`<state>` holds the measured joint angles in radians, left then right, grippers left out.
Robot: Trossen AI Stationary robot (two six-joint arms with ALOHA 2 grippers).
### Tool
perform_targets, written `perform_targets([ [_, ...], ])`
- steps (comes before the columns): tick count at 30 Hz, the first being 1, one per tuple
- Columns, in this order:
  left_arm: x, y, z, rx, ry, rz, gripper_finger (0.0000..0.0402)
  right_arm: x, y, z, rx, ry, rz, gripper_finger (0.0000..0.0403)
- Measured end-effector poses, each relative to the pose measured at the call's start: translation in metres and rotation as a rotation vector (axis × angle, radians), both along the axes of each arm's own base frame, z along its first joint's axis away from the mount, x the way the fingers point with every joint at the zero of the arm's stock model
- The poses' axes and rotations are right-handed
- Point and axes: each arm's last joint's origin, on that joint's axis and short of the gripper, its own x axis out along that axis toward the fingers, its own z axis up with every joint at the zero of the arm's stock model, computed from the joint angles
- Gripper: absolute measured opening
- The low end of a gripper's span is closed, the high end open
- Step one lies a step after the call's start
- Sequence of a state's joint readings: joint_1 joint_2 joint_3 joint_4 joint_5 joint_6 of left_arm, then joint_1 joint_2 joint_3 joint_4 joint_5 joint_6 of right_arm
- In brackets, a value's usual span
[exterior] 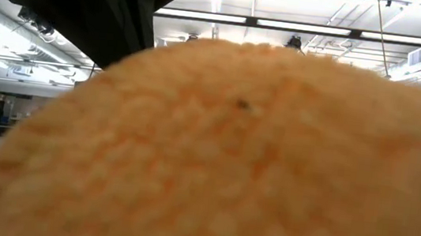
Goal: Fold microfiber towels
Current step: Fold the orange microfiber cloth
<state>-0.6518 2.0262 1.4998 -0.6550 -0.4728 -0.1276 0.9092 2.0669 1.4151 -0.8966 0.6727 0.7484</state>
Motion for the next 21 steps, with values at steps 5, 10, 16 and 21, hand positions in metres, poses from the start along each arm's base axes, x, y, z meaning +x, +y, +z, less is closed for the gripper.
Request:
perform_targets([
  [5, 0.000, 0.000, 0.000, 0.002, 0.003, 0.000, 0.0006, -0.011, -0.006, 0.000, -0.039, 0.048, -0.074, 0.0133],
  [10, 0.000, 0.000, 0.000, -0.007, 0.001, 0.014, 0.0020, -0.016, -0.007, 0.002, -0.021, 0.084, -0.106, 0.0133],
  [16, -0.001, 0.001, 0.000, -0.003, 0.007, 0.016, 0.0008, -0.021, -0.009, 0.002, -0.013, 0.145, -0.144, 0.0133],
  [21, -0.001, 0.001, 0.000, -0.003, 0.007, 0.016, 0.0014, -0.021, -0.010, 0.001, -0.010, 0.158, -0.148, 0.0133],
])
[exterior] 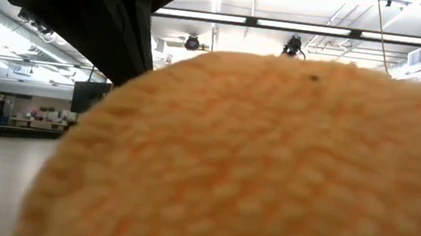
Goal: Fold microfiber towels
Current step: Fold the orange microfiber cloth
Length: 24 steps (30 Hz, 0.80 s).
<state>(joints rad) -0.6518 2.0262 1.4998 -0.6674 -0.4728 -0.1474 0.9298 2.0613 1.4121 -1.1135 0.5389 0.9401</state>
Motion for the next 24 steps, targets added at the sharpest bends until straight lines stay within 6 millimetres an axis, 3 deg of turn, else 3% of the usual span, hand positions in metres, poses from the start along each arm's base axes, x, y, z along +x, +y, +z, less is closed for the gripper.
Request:
perform_targets([
  [4, 0.000, 0.000, 0.000, 0.000, -0.001, 0.000, 0.0021, 0.000, -0.003, -0.002, -0.003, 0.021, -0.002, 0.0116],
  [12, 0.000, 0.000, 0.000, 0.000, -0.001, 0.000, 0.0010, -0.002, -0.004, 0.002, -0.007, 0.074, -0.004, 0.0045],
  [24, 0.002, -0.001, 0.001, -0.015, -0.021, -0.001, 0.0008, 0.001, 0.000, 0.013, 0.021, 0.056, -0.018, 0.0033],
])
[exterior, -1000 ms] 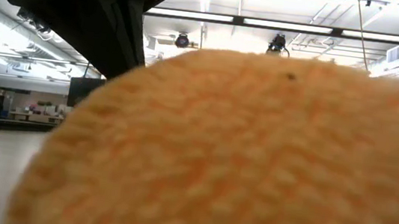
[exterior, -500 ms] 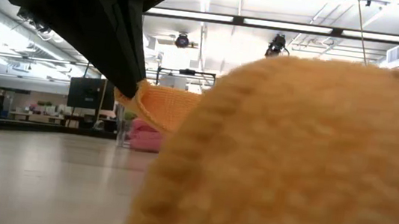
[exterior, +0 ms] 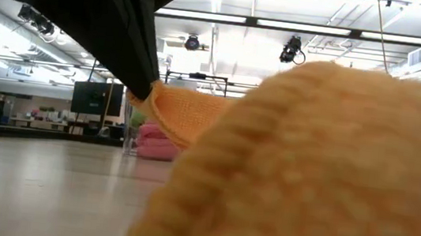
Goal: Fold microfiber towels
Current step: Fold the orange microfiber cloth
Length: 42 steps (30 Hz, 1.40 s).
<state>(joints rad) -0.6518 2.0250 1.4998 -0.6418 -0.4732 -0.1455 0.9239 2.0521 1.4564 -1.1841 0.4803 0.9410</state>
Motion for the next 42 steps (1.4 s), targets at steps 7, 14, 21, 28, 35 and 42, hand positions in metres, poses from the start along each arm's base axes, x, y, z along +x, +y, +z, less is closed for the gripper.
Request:
perform_targets([
  [7, 0.000, 0.000, 0.003, -0.006, -0.009, 0.000, 0.0014, 0.007, 0.002, 0.009, 0.017, 0.006, 0.034, 0.0005],
  [14, -0.005, -0.004, 0.023, -0.032, -0.045, -0.019, 0.0013, 0.013, 0.006, 0.030, 0.021, 0.012, 0.039, 0.0002],
  [21, -0.014, -0.021, 0.084, -0.140, -0.129, -0.077, 0.0006, 0.016, 0.026, 0.089, 0.139, -0.024, 0.064, 0.0003],
  [28, -0.022, -0.035, 0.142, -0.144, -0.216, -0.159, 0.0013, 0.007, 0.036, 0.155, 0.225, -0.115, 0.105, 0.0005],
  [35, -0.033, -0.034, 0.186, -0.149, -0.272, -0.158, 0.0011, -0.001, 0.036, 0.194, 0.339, -0.126, 0.173, 0.0007],
  [42, -0.044, -0.037, 0.226, -0.244, -0.327, -0.260, 0.0006, -0.010, 0.036, 0.230, 0.529, -0.143, 0.238, 0.0007],
])
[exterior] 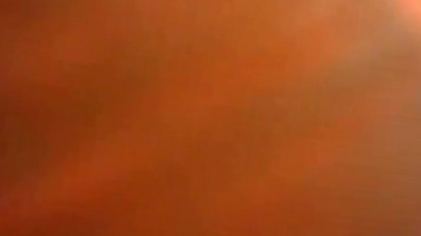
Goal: Fold microfiber towels
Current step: Fold the orange microfiber cloth
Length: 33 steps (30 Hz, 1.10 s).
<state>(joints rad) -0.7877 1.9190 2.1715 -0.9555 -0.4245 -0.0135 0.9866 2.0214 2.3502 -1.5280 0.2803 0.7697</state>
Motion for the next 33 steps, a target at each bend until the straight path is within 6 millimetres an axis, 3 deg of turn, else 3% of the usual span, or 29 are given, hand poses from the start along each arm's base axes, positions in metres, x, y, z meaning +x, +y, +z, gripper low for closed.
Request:
perform_targets([
  [10, -0.014, -0.003, 0.061, -0.096, -0.247, -0.171, 0.0015, -0.016, -0.018, 0.063, 0.224, -0.279, 0.238, 0.0007],
  [14, -0.019, -0.009, 0.070, -0.133, -0.295, -0.254, 0.0006, -0.029, -0.024, 0.087, 0.288, -0.394, 0.361, 0.0007],
  [19, -0.030, -0.019, 0.069, -0.113, -0.298, -0.310, 0.0020, -0.041, -0.025, 0.101, 0.320, -0.471, 0.453, 0.0007],
  [22, -0.034, -0.019, 0.062, -0.106, -0.219, -0.292, 0.0030, -0.040, -0.029, 0.097, 0.271, -0.457, 0.346, 0.0007],
  [26, -0.030, -0.005, 0.047, -0.072, -0.072, -0.140, 0.0020, -0.026, -0.036, 0.072, 0.133, -0.325, 0.180, 0.0007],
  [33, 0.002, 0.024, -0.002, 0.003, 0.137, 0.129, 0.0015, 0.014, -0.058, 0.021, -0.080, -0.137, -0.003, 0.0007],
])
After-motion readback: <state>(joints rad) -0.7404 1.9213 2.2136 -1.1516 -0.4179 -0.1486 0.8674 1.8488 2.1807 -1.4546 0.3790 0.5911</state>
